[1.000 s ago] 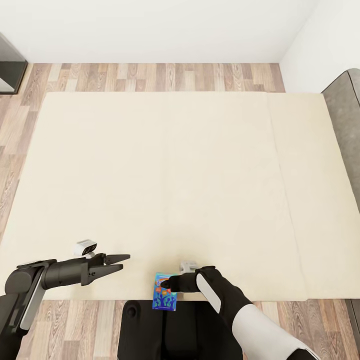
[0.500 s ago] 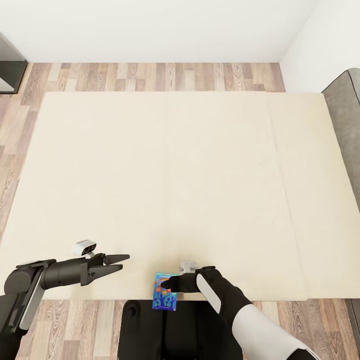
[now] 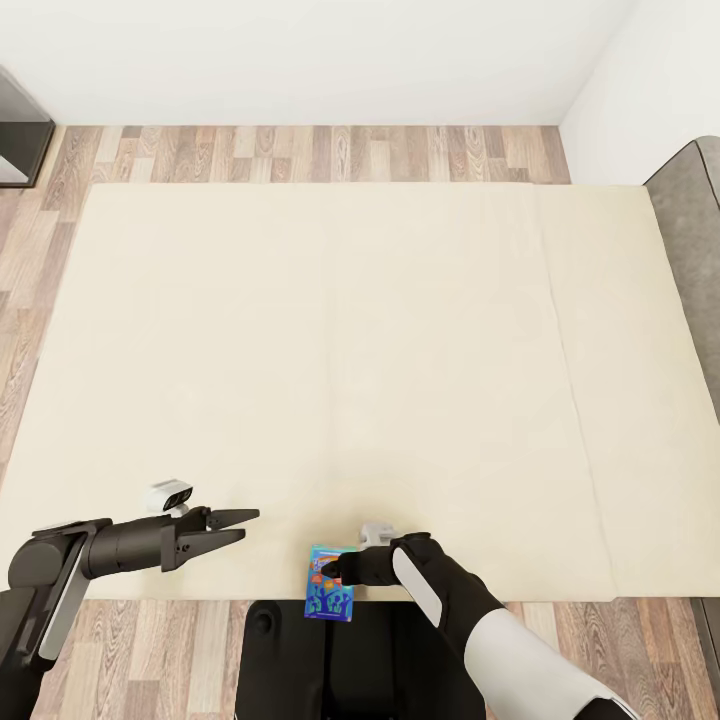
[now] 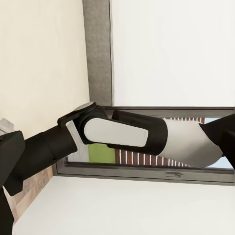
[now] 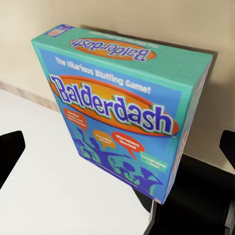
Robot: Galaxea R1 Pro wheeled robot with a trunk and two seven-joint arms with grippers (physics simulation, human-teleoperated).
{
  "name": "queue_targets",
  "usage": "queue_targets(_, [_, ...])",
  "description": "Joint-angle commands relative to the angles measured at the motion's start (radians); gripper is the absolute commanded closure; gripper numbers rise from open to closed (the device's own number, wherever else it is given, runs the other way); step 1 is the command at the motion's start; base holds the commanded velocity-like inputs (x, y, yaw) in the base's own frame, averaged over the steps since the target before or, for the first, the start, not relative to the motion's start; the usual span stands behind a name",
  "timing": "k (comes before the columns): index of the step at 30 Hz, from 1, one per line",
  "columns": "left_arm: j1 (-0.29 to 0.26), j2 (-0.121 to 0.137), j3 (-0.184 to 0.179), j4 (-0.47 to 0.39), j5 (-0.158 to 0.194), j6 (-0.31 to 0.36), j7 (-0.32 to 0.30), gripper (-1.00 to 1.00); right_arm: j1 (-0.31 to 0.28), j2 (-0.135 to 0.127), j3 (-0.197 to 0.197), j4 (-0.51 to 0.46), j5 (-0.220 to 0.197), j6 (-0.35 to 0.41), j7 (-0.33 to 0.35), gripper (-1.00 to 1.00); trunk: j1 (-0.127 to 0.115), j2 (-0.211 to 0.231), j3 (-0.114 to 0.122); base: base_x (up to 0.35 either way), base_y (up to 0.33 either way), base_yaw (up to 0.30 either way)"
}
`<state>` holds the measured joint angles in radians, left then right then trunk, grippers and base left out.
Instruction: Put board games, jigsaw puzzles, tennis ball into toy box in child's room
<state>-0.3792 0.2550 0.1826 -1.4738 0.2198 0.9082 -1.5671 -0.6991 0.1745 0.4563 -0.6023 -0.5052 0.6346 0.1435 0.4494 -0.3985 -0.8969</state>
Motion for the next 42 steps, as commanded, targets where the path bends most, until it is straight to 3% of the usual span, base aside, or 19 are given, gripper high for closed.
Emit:
queue_targets(1, [0.0,0.0,0.0,0.0,0.0,0.011,-0.004,-1.0,0.0,0.0,0.0,0.0,0.004,0.004,0.003,-1.0,0.001,-0.002,-0.001,0.0,0.0,0.0])
queue_targets(42, [0.0,0.001,0.0,0.0,0.0,0.011,-0.004,-1.0,0.001,0.0,-0.001,-0.001,0.004,0.002,0.005,-1.0,0.001,-0.002,-0.014,0.0,0.0,0.0])
